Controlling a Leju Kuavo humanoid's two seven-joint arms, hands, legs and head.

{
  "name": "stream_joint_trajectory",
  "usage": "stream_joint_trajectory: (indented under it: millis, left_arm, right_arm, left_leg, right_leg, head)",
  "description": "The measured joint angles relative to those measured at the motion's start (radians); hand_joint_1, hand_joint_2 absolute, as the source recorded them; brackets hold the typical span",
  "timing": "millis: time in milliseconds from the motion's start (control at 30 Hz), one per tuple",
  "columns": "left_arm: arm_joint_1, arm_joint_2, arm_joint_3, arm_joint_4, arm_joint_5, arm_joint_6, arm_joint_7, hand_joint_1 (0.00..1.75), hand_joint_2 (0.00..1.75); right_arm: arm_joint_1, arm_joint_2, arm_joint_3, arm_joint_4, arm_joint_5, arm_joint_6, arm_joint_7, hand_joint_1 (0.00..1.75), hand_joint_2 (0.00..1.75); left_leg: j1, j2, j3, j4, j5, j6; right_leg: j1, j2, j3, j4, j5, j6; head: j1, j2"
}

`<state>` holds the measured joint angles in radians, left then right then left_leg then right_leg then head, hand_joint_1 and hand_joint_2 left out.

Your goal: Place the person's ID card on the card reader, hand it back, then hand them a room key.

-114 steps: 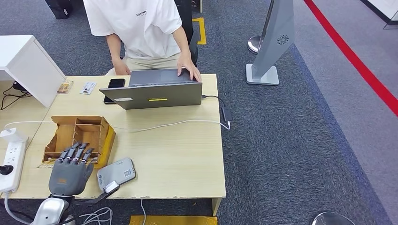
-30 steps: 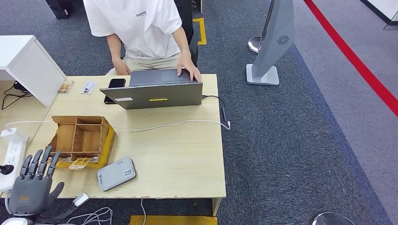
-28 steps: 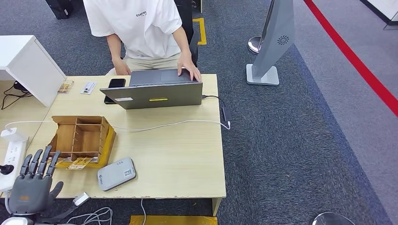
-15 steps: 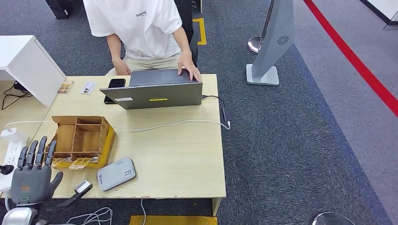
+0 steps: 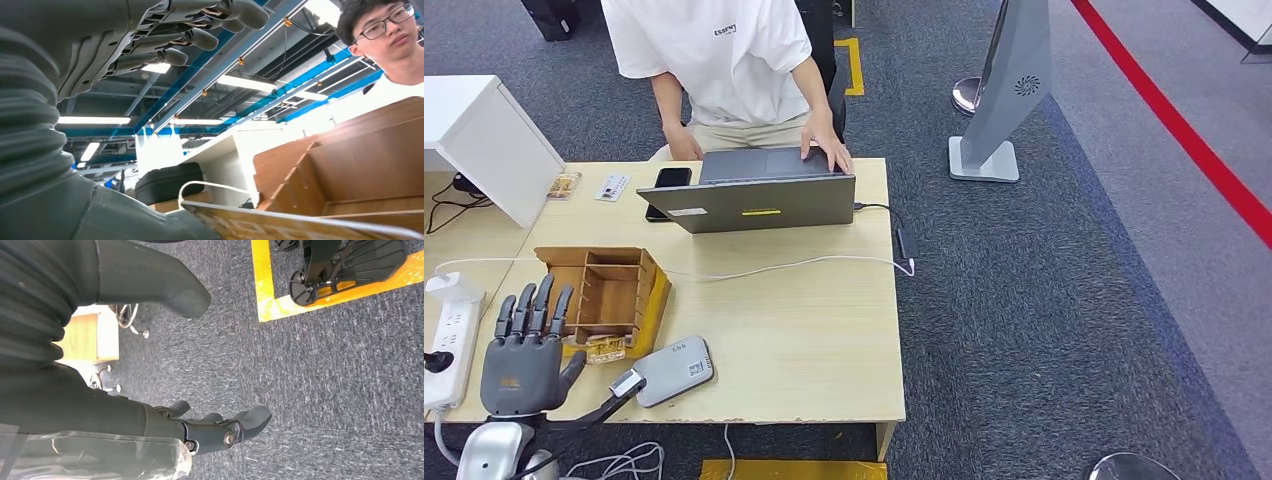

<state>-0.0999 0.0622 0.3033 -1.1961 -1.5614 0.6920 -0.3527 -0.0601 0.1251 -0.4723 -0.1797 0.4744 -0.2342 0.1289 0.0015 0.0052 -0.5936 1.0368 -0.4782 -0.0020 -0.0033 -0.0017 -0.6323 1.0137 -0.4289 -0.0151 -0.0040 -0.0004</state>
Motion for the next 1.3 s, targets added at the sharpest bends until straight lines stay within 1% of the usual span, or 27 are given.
stream_joint_trajectory:
  millis: [233, 400, 600, 767, 1000, 1067, 1133, 1200, 1300]
  left_arm:
    - [-0.008, -0.003, -0.055, 0.019, -0.005, 0.0, 0.051, 0.0, 1.75]
    - [-0.008, 0.001, -0.072, 0.026, 0.001, 0.0, 0.069, 0.0, 1.75]
    - [-0.004, 0.005, -0.081, 0.027, 0.012, 0.0, 0.064, 0.0, 1.75]
    - [0.013, 0.005, -0.081, 0.007, 0.029, 0.0, 0.035, 0.0, 1.75]
    - [0.023, 0.003, -0.081, -0.009, 0.034, 0.0, 0.027, 0.0, 1.75]
    - [0.03, 0.001, -0.08, -0.021, 0.041, 0.0, 0.005, 0.0, 1.75]
    - [0.044, -0.003, -0.072, -0.047, 0.054, 0.0, -0.037, 0.0, 1.75]
    - [0.062, -0.01, -0.05, -0.078, 0.07, 0.0, -0.095, 0.0, 1.75]
    - [0.087, -0.03, 0.014, -0.125, 0.095, 0.0, -0.207, 0.0, 1.75]
  right_arm:
    - [-0.001, 0.0, 0.0, 0.0, 0.0, 0.002, 0.003, 0.0, 1.75]
    - [-0.001, 0.0, 0.0, 0.0, 0.0, 0.002, 0.007, 0.0, 1.75]
    - [0.0, 0.0, -0.001, 0.0, 0.003, 0.01, 0.005, 0.0, 1.75]
    - [0.0, 0.0, -0.012, 0.0, 0.003, 0.011, 0.002, 0.0, 1.75]
    - [-0.001, 0.0, -0.022, 0.0, 0.003, 0.009, 0.0, 0.0, 1.75]
    - [0.0, 0.0, -0.024, 0.0, 0.002, 0.008, -0.001, 0.0, 1.75]
    - [0.0, 0.0, -0.027, 0.0, 0.001, 0.004, -0.001, 0.0, 1.75]
    - [0.0, 0.0, -0.032, 0.0, 0.0, -0.001, -0.001, 0.0, 1.75]
    - [0.0, 0.0, -0.043, 0.0, -0.001, -0.004, -0.001, 0.0, 1.75]
  left_leg:
    - [0.0, 0.0, 0.0, 0.0, 0.0, 0.0]
    - [0.0, 0.0, 0.0, 0.0, 0.0, 0.0]
    - [0.0, 0.0, 0.0, 0.0, 0.0, 0.0]
    - [0.0, 0.0, 0.0, 0.0, 0.0, 0.0]
    - [0.0, 0.0, 0.0, 0.0, 0.0, 0.0]
    - [0.0, 0.0, 0.0, 0.0, 0.0, 0.0]
    - [0.0, 0.0, -0.001, 0.0, 0.0, 0.0]
    - [0.0, 0.0, -0.001, 0.0, 0.0, -0.001]
    - [0.0, 0.0, -0.001, 0.0, 0.0, -0.001]
  right_leg:
    - [0.0, 0.0, 0.0, 0.0, 0.0, 0.0]
    - [0.0, 0.0, 0.0, 0.0, 0.0, 0.0]
    - [0.0, 0.0, 0.0, 0.0, 0.0, 0.0]
    - [0.0, 0.0, 0.0, 0.0, 0.0, 0.0]
    - [0.0, 0.0, 0.0, 0.0, 0.0, 0.0]
    - [0.0, 0.0, 0.0, 0.0, 0.0, 0.0]
    - [0.0, 0.0, 0.0, 0.0, 0.0, 0.0]
    - [0.0, 0.0, 0.0, 0.0, 0.0, 0.0]
    - [0.0, 0.0, 0.0, 0.0, 0.0, 0.0]
  head:
    - [0.0, 0.0]
    - [0.0, 0.0]
    - [0.0, 0.0]
    - [0.0, 0.0]
    - [0.0, 0.0]
    - [0.0, 0.0]
    - [0.0, 0.0]
    - [0.0, 0.0]
    - [0.0, 0.0]
